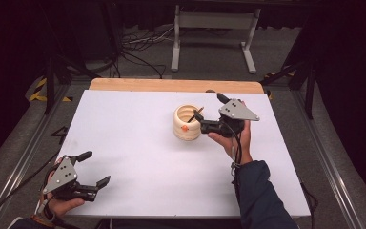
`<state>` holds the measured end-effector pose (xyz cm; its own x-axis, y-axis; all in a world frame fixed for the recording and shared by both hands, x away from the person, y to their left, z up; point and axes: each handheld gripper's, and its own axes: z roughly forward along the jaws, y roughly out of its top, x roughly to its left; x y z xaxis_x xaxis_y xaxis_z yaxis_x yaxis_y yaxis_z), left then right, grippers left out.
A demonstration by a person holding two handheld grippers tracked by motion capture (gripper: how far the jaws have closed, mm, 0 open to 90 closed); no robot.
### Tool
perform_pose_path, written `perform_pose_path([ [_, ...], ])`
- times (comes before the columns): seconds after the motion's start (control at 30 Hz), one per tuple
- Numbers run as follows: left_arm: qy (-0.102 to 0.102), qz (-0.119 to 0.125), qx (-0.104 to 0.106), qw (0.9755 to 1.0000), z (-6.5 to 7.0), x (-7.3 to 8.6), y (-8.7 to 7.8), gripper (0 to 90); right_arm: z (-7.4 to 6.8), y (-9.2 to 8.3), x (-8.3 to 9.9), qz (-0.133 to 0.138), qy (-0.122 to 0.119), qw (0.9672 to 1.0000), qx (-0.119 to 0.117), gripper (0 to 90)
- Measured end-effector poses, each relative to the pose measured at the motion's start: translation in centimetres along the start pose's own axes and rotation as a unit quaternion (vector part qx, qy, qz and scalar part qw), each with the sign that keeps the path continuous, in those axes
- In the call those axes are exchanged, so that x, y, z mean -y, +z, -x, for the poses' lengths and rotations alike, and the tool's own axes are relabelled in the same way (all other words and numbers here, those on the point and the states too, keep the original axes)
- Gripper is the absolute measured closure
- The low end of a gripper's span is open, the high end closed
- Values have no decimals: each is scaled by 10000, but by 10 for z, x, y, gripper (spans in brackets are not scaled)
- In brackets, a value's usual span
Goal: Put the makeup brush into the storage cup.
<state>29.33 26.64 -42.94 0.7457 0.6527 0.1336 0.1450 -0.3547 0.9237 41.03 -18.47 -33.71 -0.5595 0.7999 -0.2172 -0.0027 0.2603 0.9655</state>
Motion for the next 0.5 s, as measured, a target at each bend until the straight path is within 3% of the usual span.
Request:
perform_pose_path([
  [0.5, 33, 6, -25, 10000, 0, 0, 0, 35, 4, -17, 2, -72, -101, 9999, 71, 82],
])
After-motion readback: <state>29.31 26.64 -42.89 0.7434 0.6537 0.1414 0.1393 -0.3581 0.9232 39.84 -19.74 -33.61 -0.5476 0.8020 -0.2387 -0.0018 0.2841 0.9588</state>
